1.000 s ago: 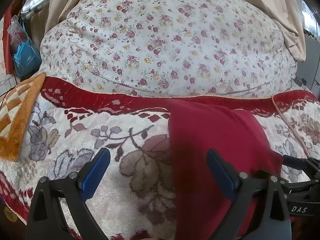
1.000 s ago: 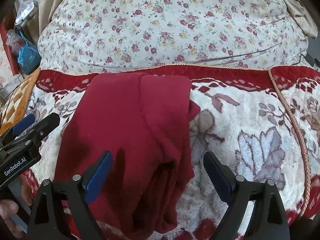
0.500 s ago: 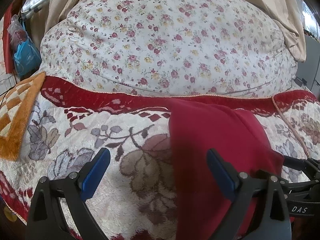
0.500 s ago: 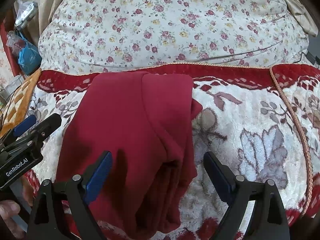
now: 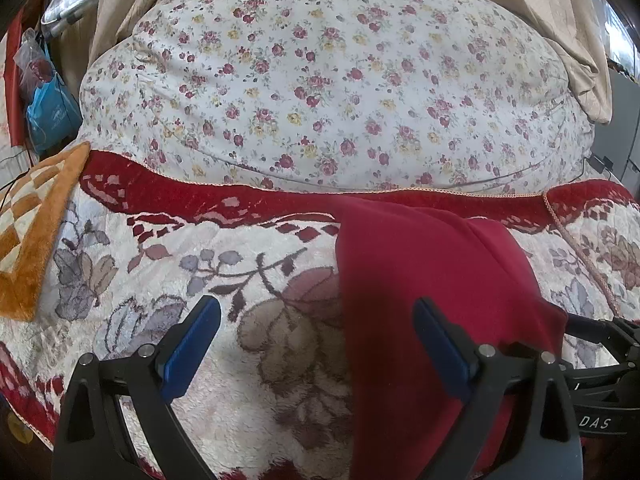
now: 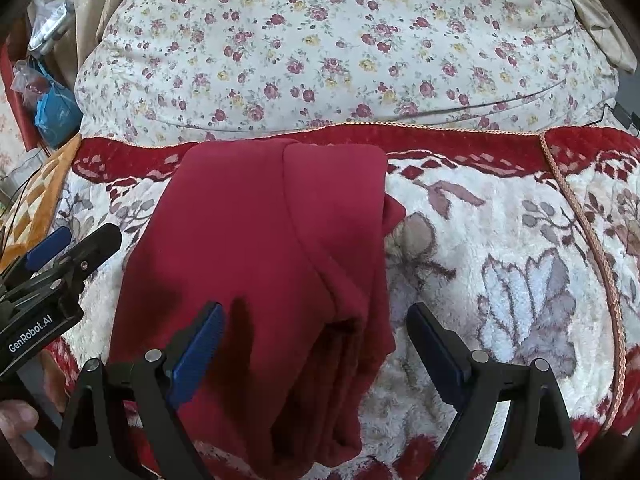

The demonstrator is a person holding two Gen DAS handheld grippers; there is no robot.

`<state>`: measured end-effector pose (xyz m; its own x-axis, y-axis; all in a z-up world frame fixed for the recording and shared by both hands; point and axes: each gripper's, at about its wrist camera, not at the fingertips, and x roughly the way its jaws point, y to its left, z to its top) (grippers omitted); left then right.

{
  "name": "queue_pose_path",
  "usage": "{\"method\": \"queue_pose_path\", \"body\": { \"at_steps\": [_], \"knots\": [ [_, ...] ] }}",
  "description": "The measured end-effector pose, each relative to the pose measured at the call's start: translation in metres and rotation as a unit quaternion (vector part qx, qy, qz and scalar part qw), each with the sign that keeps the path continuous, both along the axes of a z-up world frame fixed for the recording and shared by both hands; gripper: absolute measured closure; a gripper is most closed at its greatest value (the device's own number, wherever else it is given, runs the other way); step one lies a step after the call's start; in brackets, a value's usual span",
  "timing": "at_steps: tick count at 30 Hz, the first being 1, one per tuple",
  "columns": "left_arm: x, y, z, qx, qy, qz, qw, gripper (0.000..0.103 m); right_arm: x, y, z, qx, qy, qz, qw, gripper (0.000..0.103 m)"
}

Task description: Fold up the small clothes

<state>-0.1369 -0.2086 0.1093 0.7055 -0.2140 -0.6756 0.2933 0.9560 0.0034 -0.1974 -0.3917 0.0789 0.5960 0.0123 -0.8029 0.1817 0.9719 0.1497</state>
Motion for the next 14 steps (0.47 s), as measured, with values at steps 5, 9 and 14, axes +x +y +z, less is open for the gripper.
{"method": "queue_pose_path", "body": {
  "at_steps": [5, 9, 14],
  "knots": [
    [-0.0012, -0.0021, -0.0019, 0.005, -0.001, -0.001, 1.0000, 0.007, 0.0011, 0.0007, -0.0022, -0.002, 0.003, 0.003, 1.000, 0.008],
    [0.0001, -0.0049, -0.0053, 0.002, 0.002, -0.002, 1.0000, 0.007, 0.0024, 0.0007, -0.0050, -0.001, 0.006, 0.005, 1.000, 0.008],
    [0.0021, -0.0046, -0.0075, -0.002, 0.008, -0.001, 1.0000, 0.007, 0.0031, -0.0011, -0.0066, -0.001, 0.008, 0.006, 1.000, 0.008]
  ]
}}
